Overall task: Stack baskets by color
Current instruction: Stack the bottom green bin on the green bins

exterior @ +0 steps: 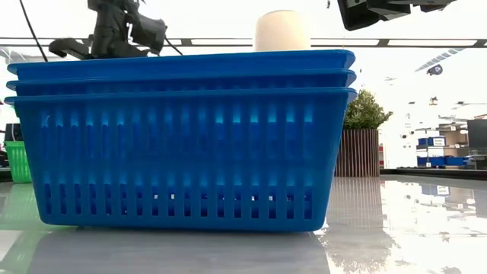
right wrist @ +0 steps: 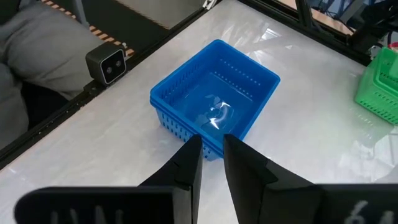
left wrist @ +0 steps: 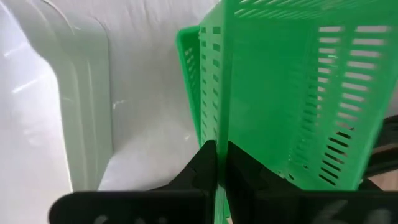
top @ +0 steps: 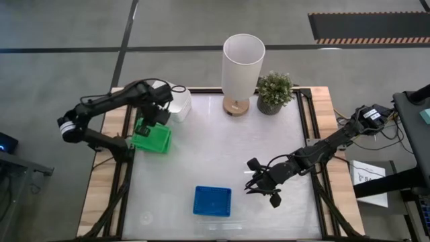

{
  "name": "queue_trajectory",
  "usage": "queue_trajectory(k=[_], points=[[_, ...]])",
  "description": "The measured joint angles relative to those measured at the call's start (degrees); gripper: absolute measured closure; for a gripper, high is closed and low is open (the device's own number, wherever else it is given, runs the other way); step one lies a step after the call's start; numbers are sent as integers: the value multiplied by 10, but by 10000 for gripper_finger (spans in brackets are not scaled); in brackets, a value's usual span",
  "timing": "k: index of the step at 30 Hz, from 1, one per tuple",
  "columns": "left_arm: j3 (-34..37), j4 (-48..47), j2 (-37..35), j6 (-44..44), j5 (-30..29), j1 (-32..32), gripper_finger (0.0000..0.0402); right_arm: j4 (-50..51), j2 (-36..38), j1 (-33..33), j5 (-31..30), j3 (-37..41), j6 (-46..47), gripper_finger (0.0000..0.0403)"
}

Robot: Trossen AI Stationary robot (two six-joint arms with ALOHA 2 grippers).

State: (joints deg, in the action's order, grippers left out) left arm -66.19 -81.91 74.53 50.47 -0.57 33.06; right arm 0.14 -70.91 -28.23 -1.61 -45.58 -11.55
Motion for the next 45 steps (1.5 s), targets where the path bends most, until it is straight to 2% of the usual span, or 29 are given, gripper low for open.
queue_trajectory(k=[8, 12, 28, 39, 45], points=[[0, 0, 32, -6, -1, 0, 402, 0, 0, 0, 0, 0, 11, 346], [0, 16, 44, -37, -6, 0, 398, 0, 0, 0, 0, 0, 11, 346], [0, 50, 50, -60, -15, 0, 310, 0, 0, 0, 0, 0, 11, 346], [0, 45, 48, -111, -4, -6, 306, 1, 0, 0, 0, 0, 10, 346], [15, 53, 48, -112, -2, -9, 306, 1, 0, 0, 0, 0, 0, 346]])
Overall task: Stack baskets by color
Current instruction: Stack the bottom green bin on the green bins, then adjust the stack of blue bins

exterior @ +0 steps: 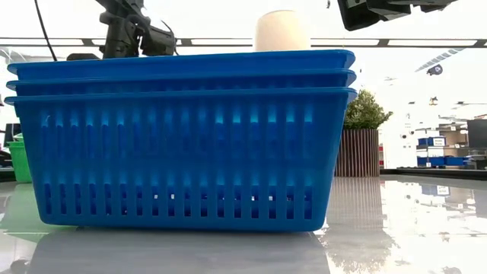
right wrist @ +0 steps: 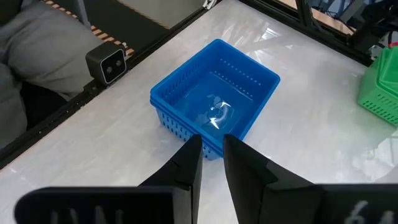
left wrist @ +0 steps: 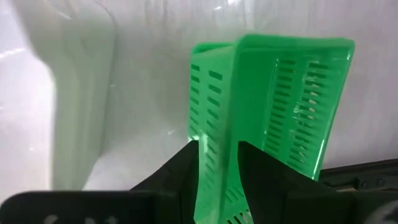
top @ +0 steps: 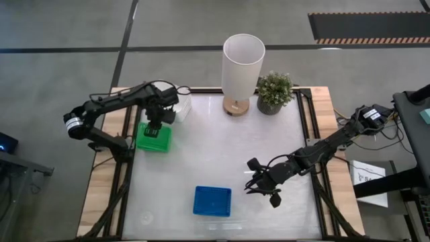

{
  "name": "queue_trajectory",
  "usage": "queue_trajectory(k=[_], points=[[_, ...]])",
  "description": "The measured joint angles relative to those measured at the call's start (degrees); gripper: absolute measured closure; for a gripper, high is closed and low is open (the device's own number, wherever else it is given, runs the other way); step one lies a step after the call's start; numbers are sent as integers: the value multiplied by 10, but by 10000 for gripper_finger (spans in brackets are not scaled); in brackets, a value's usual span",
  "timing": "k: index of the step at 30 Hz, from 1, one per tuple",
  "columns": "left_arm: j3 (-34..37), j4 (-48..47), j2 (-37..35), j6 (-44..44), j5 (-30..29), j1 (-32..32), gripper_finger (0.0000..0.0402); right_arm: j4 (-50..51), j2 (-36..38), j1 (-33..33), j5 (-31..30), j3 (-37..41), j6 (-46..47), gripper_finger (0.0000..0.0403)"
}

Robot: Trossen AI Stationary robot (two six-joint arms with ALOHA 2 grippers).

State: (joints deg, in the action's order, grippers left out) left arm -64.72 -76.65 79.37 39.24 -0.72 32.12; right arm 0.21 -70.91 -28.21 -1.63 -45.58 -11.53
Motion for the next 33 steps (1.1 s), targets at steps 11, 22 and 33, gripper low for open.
queue_trajectory(k=[11, 22, 33], points=[[62, 21, -5, 0, 1, -8, 306, 0, 0, 0, 0, 0, 0, 346], [48, 22, -31, -13, -12, -30, 306, 0, 0, 1, 0, 0, -4, 346], [22, 21, -52, -74, -114, -67, 306, -1, 0, 1, 0, 0, -5, 346]])
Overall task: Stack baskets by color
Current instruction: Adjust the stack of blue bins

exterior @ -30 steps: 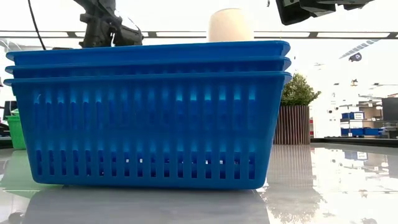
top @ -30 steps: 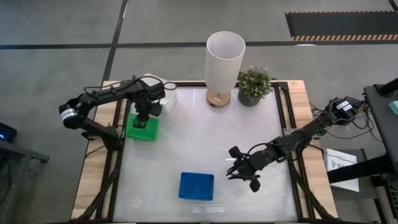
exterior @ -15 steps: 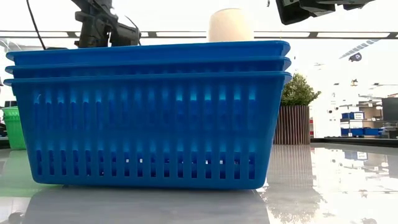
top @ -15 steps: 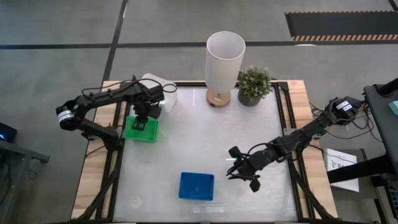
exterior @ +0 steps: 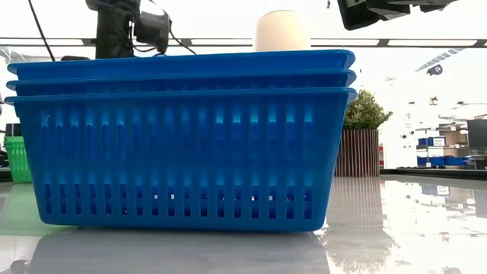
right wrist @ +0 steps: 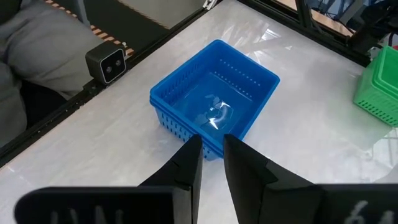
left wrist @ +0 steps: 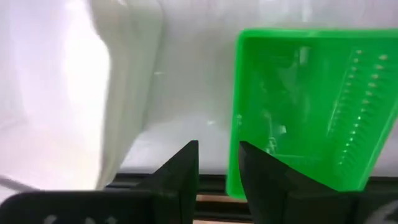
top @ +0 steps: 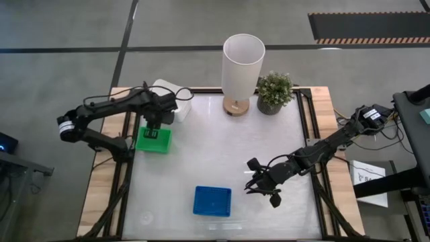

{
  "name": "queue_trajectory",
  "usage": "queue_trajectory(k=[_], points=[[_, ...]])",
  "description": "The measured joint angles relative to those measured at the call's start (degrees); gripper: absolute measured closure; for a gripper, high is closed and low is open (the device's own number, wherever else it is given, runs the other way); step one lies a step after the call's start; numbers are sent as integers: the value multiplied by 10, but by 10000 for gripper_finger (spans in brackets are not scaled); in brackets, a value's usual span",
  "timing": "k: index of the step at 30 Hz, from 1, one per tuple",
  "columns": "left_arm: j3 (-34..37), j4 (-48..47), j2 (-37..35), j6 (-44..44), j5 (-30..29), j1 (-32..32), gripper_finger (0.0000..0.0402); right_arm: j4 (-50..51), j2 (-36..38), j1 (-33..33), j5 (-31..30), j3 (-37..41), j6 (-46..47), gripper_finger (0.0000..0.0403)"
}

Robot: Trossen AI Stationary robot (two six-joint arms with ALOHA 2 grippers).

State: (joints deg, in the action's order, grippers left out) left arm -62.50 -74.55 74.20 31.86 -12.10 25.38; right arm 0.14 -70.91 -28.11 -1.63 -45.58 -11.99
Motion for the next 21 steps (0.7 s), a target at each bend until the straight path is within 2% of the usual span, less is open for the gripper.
queue_trajectory(k=[4, 8, 12, 16, 21], points=[[-19, 1, -5, -16, -2, -16, 306, 0, 0, 0, 0, 0, 0, 346], [-26, 39, -14, -155, -1, -61, 306, 0, 0, 0, 0, 0, 0, 346], [-8, 116, -29, -252, 0, -155, 317, 0, 0, 0, -1, 0, -6, 346], [23, 218, -35, -257, -5, -251, 337, 0, 0, 0, -14, 6, 7, 346], [59, 347, -37, -261, -5, -329, 357, 0, -2, 0, -50, 11, 9, 353]])
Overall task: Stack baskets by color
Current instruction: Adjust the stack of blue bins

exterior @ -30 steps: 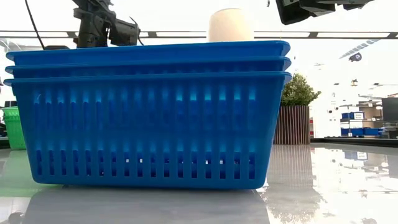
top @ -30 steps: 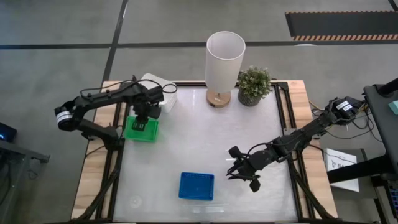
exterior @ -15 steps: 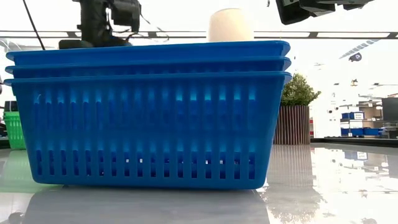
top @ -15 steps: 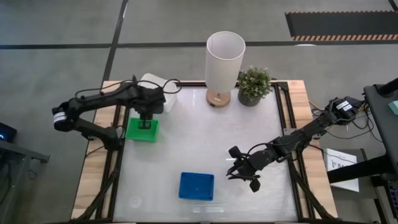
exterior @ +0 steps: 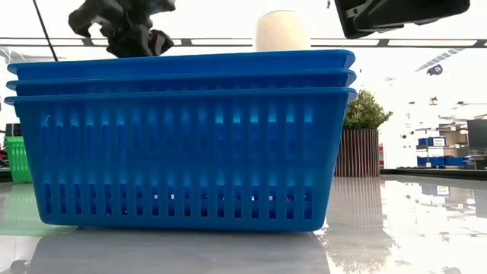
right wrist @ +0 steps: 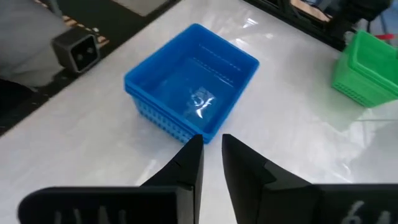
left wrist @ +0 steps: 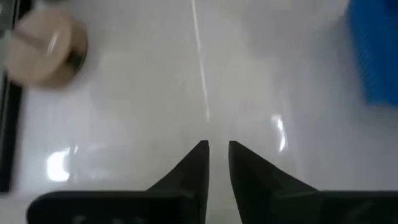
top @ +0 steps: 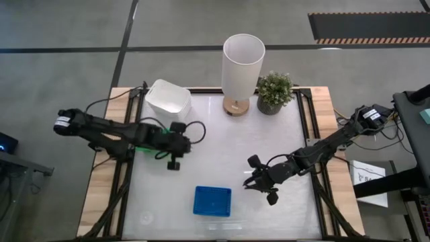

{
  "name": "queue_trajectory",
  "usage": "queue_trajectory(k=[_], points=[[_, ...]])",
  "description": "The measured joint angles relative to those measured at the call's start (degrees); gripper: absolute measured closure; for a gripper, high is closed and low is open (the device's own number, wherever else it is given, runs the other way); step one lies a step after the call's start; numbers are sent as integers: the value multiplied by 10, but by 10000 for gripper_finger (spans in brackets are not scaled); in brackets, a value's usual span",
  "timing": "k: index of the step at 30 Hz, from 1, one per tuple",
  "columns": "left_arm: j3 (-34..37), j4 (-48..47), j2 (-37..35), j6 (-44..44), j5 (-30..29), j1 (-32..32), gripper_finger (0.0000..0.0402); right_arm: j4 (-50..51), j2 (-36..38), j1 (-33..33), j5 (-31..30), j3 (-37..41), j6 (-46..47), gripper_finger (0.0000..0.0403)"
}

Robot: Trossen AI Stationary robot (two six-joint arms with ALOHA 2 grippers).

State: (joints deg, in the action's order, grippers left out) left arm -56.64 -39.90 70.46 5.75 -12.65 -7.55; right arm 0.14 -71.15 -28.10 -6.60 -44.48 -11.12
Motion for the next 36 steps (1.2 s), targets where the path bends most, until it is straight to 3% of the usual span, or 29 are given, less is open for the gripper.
queue_trajectory(k=[12, 18, 31, 36], points=[[74, 216, 5, -69, 3, -94, 373, -18, -2, 5, -26, 0, -9, 391], [96, 330, 34, -55, 18, -124, 373, -22, -3, 10, -25, 0, -10, 394], [91, 501, 175, -54, 184, -132, 373, -22, -3, 10, -25, 0, -19, 394], [68, 496, 226, -85, 199, -134, 373, -18, -3, 10, -25, 0, -14, 394]])
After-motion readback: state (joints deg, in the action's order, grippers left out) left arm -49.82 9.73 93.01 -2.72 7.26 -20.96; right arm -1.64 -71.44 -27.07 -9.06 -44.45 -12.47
